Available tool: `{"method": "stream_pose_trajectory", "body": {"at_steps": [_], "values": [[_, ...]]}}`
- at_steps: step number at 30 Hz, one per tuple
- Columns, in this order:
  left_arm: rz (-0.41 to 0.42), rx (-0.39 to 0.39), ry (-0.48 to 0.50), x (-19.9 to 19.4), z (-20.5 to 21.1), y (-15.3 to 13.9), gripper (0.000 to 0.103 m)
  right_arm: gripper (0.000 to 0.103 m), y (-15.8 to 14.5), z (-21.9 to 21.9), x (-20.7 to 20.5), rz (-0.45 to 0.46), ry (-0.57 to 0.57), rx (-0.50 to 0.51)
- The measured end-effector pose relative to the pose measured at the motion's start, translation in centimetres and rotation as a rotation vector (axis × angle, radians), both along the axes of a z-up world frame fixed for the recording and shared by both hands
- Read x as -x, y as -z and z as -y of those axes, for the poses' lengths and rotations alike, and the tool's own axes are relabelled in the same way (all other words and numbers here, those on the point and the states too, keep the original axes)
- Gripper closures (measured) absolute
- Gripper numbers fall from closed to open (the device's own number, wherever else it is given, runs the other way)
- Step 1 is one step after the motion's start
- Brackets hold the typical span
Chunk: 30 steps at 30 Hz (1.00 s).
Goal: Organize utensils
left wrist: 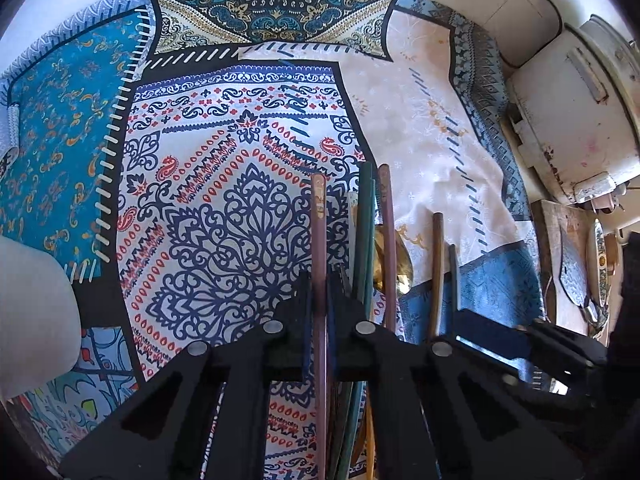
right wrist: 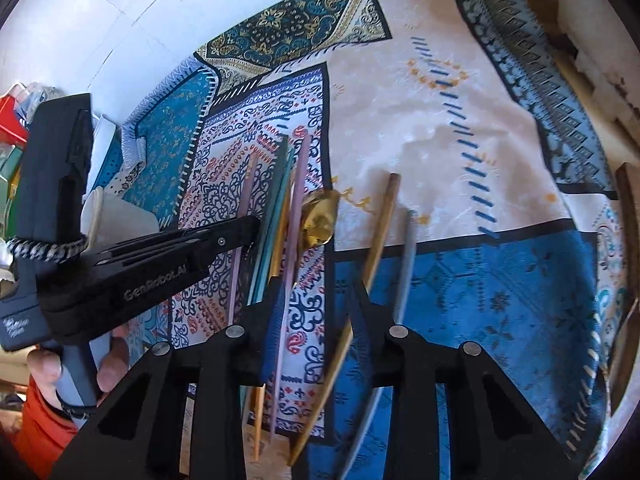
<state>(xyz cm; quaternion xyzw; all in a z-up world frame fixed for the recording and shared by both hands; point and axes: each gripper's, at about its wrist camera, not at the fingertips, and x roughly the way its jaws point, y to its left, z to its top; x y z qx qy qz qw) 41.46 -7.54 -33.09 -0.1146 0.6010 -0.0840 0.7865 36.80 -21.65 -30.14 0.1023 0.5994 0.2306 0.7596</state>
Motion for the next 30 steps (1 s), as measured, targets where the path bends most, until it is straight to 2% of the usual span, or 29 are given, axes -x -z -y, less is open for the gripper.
{"method": "stream_pose_trajectory", "body": {"at_steps": [4,11,22,30], "values": [[0.029,0.006,-0.011,1.1,-0.5,-1.1,0.098,0.079,0.6,-1.0,-0.4,-0.028,-0.001,-0.015],[0.076,-0.029,-0.045,2.8,-1.5,-3.0,0.098,0.092,1.3,-2.9,-1.3,-0.038,-0.014,0.008],[0.125,-0.044,-0.068,5.0,-2.6,-5.1,0.098,0.097,1.2,-3.1,-1.0,-0.003,-0.02,0.041],[0.177,-0.043,-0.09,6.7,-2.8,-7.4,0.099,0.097,-1.7,-2.0,0.0,0.078,-0.016,0.028]]}}
